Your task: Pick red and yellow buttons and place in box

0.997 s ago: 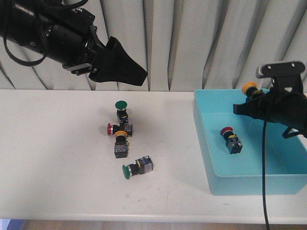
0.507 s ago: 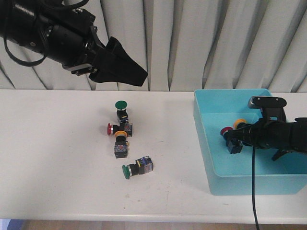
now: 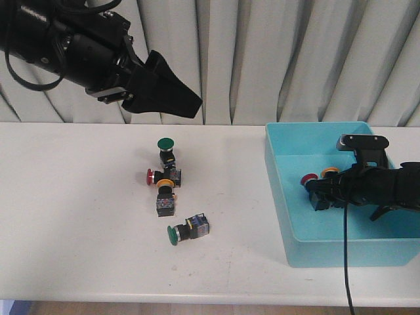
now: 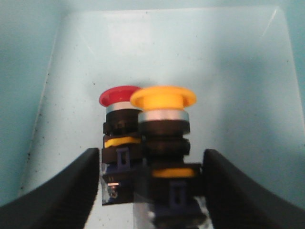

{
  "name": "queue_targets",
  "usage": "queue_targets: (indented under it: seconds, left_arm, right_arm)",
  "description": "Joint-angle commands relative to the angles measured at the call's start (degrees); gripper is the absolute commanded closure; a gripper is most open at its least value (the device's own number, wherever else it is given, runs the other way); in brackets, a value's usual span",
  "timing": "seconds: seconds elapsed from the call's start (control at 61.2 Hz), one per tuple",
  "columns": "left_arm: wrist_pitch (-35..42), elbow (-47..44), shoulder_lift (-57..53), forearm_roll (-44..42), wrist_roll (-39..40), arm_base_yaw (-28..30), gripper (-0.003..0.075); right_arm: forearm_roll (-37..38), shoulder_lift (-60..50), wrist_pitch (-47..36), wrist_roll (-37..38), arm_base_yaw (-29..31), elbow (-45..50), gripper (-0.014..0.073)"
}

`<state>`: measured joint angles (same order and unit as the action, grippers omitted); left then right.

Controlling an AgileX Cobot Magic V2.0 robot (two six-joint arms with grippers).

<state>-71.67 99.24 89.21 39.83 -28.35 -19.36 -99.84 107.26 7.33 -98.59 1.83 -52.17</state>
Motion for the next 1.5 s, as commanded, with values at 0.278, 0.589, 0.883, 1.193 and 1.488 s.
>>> queue_targets:
  seconds: [0.278,0.589,0.883,1.193,1.488]
  left_arm:
    - [0.45,1.38,-1.88,-2.59,1.72,-0.03,0.0314]
    - [0.55,0.26,-1.88,-12.41,3.56,-0.03,0.0621]
    - [16.26,-18.71,-6.19,-16.16,4.69,0.02,0.0728]
    - [48.62,-56.81,-24.87,-13.73,4.94,0.02,0.0728]
    - [63.67,-76.96,-37.68,-8.37,5.04,0.02,0.0728]
  right_arm:
    - [-3.03,-13.24,13.75,-0.04,0.42,-4.44,0.0102]
    - [3.21,-31.5,32.55,6.99,-0.3,-3.97,0.0447]
    - [15.21,-44.16,36.03,11.5,-12.42,-3.97,0.0599]
    - [15.95,-54.88,12.85,12.34,-24.18,15.16,0.0599]
    - [2.83,-60.94,-0.76,12.99,-25.24,30.3,0.0599]
